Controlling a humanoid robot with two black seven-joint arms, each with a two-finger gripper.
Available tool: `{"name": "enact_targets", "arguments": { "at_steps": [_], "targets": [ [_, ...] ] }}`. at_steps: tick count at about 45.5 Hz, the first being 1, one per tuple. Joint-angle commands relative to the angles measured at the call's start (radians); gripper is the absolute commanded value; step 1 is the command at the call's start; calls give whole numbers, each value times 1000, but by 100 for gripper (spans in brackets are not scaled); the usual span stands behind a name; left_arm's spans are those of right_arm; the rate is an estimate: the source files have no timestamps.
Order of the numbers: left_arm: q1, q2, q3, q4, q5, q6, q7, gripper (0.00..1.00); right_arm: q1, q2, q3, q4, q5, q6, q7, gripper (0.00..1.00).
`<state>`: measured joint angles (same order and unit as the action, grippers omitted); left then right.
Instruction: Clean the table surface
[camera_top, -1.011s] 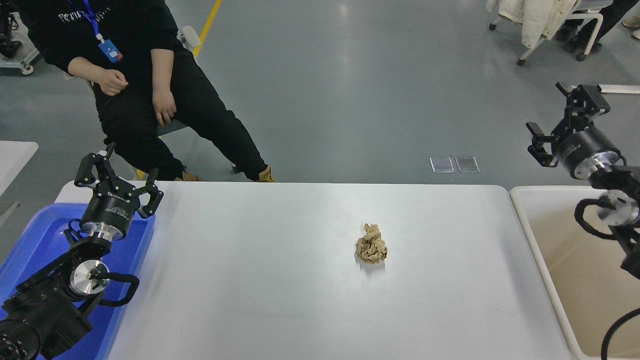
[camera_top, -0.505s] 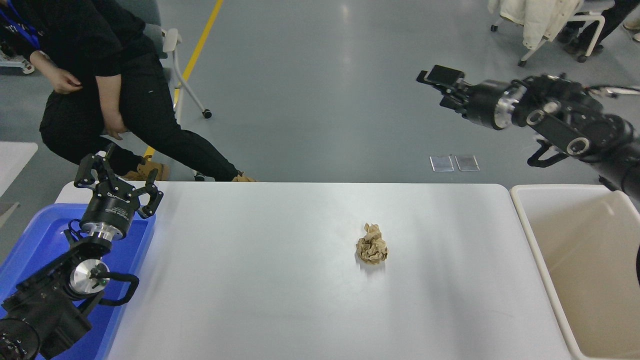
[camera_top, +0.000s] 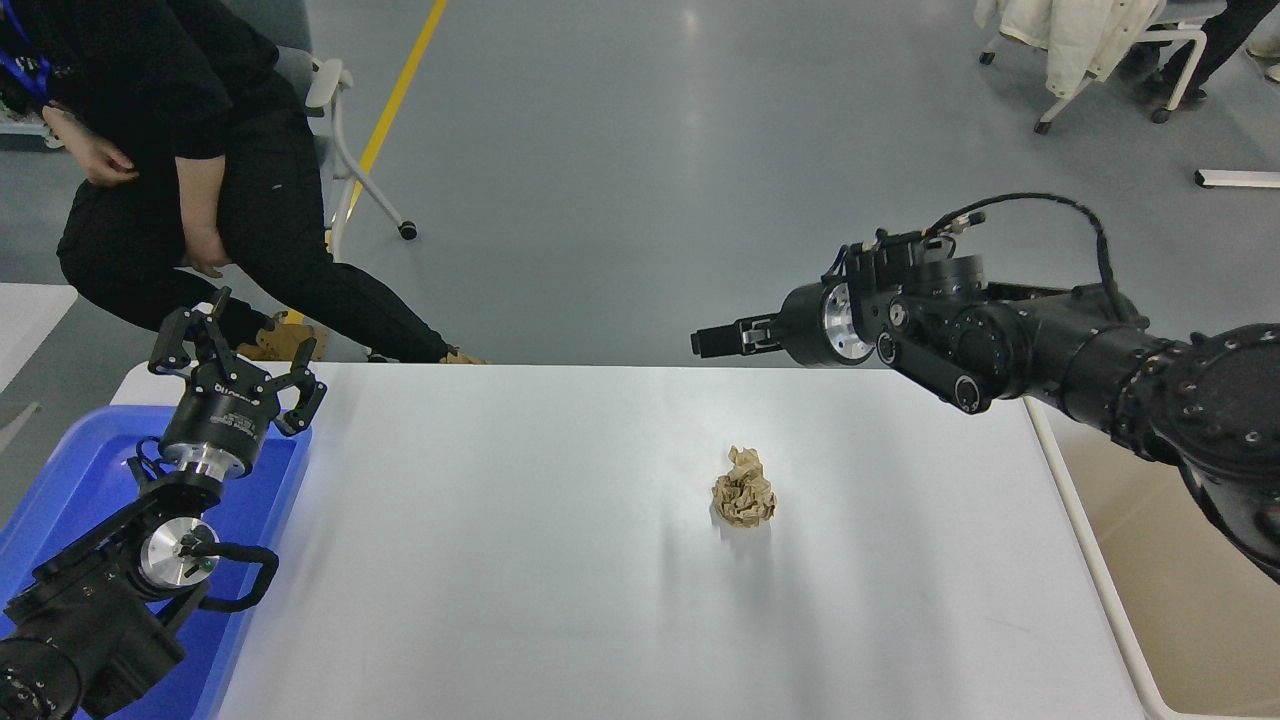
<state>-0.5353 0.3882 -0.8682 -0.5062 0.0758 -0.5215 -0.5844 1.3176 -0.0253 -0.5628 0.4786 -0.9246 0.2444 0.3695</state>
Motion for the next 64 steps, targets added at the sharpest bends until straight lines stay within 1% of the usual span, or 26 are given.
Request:
{"name": "enact_targets", "arguments": {
  "at_steps": [1,19,38,64],
  "targets": [
    [0,0,0,0,-1,0,0,100,-70,25,-104,-5,-29,-17,0,99],
    [0,1,0,0,1,0,0,100,-109,25,-112,5,-31,-36,0,99],
    [0,0,0,0,1,0,0,100,-184,25,-111,3,-31,-111,0,99],
    [0,0,0,0,-1,0,0,100,-230,25,-109,2,-31,-220,0,98]
  ]
}}
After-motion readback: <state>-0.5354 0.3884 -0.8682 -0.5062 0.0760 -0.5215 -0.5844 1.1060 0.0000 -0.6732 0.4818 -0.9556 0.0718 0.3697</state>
